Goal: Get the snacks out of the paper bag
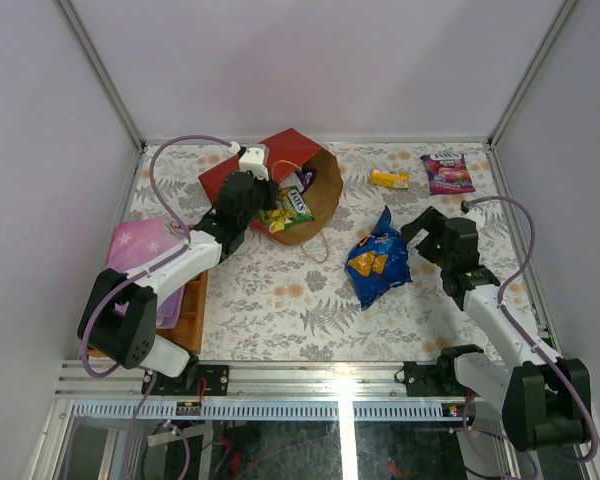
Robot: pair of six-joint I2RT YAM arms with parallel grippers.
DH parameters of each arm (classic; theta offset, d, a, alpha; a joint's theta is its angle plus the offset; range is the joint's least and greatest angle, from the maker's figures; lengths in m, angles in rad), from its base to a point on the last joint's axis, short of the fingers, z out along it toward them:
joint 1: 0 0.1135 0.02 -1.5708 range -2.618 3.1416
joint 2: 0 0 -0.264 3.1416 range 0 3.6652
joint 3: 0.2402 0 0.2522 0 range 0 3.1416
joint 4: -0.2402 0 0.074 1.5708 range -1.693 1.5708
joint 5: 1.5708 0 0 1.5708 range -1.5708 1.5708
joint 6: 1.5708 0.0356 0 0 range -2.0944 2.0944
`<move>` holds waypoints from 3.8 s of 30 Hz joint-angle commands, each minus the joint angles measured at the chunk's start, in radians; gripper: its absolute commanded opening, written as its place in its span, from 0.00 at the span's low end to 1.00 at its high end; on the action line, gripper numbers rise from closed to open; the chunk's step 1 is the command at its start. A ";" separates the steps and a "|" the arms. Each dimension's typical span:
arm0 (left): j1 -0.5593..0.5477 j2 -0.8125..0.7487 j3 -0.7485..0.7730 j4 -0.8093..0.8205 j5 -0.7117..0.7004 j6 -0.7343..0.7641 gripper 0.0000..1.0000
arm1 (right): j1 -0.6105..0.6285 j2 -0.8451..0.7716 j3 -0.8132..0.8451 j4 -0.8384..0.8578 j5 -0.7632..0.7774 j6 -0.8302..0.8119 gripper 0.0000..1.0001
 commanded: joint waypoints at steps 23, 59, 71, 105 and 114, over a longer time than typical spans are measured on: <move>0.009 0.039 0.049 -0.013 -0.036 0.031 0.01 | 0.062 0.615 0.802 -0.350 -0.217 -0.370 0.89; 0.009 0.006 0.041 -0.025 -0.046 0.044 0.01 | 0.148 0.292 0.342 0.188 -0.463 -0.365 0.00; 0.009 0.009 0.042 -0.029 -0.044 0.048 0.01 | 0.009 0.378 0.431 -0.053 -0.278 -0.278 0.99; 0.010 0.020 0.061 -0.056 -0.004 0.039 0.01 | 0.300 0.082 0.056 -0.036 -0.207 0.000 0.00; 0.010 0.018 0.057 -0.059 -0.035 0.052 0.01 | 0.220 -0.084 0.103 -0.234 -0.035 -0.115 0.00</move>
